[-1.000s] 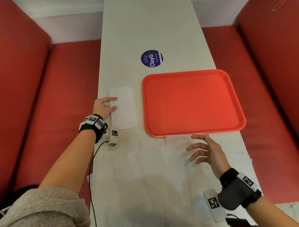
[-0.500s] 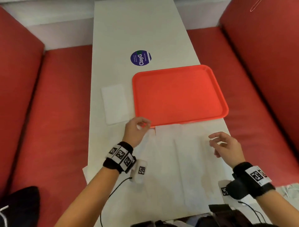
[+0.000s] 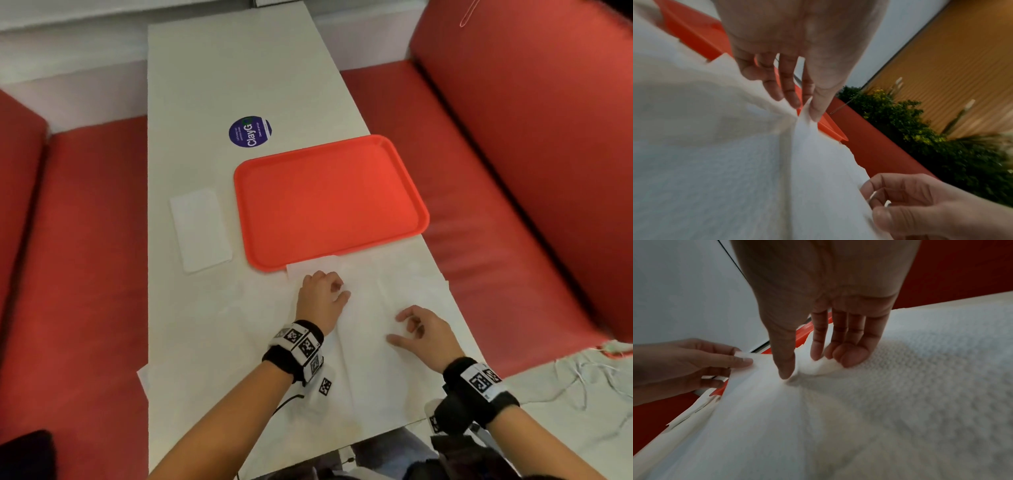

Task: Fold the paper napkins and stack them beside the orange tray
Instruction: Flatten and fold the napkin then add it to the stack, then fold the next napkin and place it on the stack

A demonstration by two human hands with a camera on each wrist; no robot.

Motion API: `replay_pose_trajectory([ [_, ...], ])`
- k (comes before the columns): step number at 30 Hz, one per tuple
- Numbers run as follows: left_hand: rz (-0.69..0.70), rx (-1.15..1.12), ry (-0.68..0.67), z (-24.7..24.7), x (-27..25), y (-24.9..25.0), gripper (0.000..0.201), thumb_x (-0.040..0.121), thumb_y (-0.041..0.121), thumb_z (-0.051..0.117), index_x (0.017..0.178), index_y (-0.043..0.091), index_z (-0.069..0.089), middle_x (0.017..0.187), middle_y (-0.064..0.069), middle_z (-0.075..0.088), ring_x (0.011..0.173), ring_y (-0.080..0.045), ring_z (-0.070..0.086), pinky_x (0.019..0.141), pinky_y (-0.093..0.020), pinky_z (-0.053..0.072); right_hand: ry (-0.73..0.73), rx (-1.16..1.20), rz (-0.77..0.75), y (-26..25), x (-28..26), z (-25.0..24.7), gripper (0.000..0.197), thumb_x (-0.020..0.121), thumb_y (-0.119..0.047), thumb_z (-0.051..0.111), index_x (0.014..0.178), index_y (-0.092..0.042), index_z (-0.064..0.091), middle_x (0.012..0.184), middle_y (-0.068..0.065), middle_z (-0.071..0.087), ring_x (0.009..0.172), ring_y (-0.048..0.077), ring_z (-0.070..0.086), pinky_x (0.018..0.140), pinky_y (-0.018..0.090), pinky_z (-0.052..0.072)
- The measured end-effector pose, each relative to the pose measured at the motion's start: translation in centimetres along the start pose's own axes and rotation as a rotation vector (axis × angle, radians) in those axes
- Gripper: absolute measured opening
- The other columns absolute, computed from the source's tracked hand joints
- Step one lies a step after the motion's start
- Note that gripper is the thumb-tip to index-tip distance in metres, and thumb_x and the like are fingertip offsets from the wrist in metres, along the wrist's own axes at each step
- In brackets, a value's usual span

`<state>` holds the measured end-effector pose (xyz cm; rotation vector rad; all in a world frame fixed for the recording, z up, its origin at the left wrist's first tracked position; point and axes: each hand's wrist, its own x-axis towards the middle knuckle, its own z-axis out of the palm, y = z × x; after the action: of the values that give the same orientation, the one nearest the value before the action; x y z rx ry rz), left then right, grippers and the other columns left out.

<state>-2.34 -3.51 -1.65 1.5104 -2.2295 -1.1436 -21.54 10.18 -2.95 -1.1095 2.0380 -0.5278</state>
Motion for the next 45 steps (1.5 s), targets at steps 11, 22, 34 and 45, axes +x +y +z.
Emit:
replay_pose_trajectory([
  [11, 0.034, -0.577, 0.057, -2.0, -1.8, 1.9, 0.013, 0.093, 0.021, 0.062, 0.091, 0.032, 0.054, 0.064, -0.006, 0.05, 0.059, -0.015, 0.043, 0.059, -0.027, 0.038, 0.132, 0.157, -0.151, -2.2, -0.3, -3.2, 0.023, 0.073, -0.033, 0.083, 0.081, -0.03, 0.062, 0.074, -0.007, 0.056, 0.059, 0.013, 0.049, 0.057, 0.017, 0.04],
  [22, -0.042, -0.79, 0.153, -6.5, -3.6, 3.2, 0.017, 0.096, 0.019, 0.061, 0.101, 0.006, 0.052, 0.087, -0.012, 0.048, 0.075, -0.017, 0.056, 0.057, -0.028, 0.055, -0.126, 0.378, -0.302, -11.9, -1.6, -2.3, 0.041, 0.07, -0.04, 0.083, 0.107, -0.033, 0.065, 0.091, -0.006, 0.067, 0.076, 0.006, 0.066, 0.065, 0.022, 0.051],
  [34, -0.136, -0.714, 0.438, -11.3, -5.5, 0.7, 0.064, 0.071, 0.068, 0.062, 0.122, 0.031, 0.05, 0.129, 0.008, 0.052, 0.122, -0.009, 0.048, 0.1, -0.032, 0.041, 0.016, 0.633, -0.529, -17.0, -0.7, -4.4, 0.039, 0.079, 0.019, 0.065, 0.097, -0.015, 0.066, 0.091, -0.006, 0.076, 0.083, 0.014, 0.07, 0.071, 0.029, 0.057],
  [45, -0.246, -0.934, 0.106, -9.8, -6.0, 0.3, 0.03, 0.079, 0.015, 0.079, 0.107, 0.009, 0.072, 0.103, -0.005, 0.076, 0.098, -0.022, 0.072, 0.088, -0.038, 0.057, -0.078, 0.655, -0.218, -12.7, 1.6, -3.8, 0.029, 0.087, -0.004, 0.067, 0.116, -0.006, 0.066, 0.095, 0.012, 0.076, 0.081, 0.027, 0.074, 0.068, 0.034, 0.06],
])
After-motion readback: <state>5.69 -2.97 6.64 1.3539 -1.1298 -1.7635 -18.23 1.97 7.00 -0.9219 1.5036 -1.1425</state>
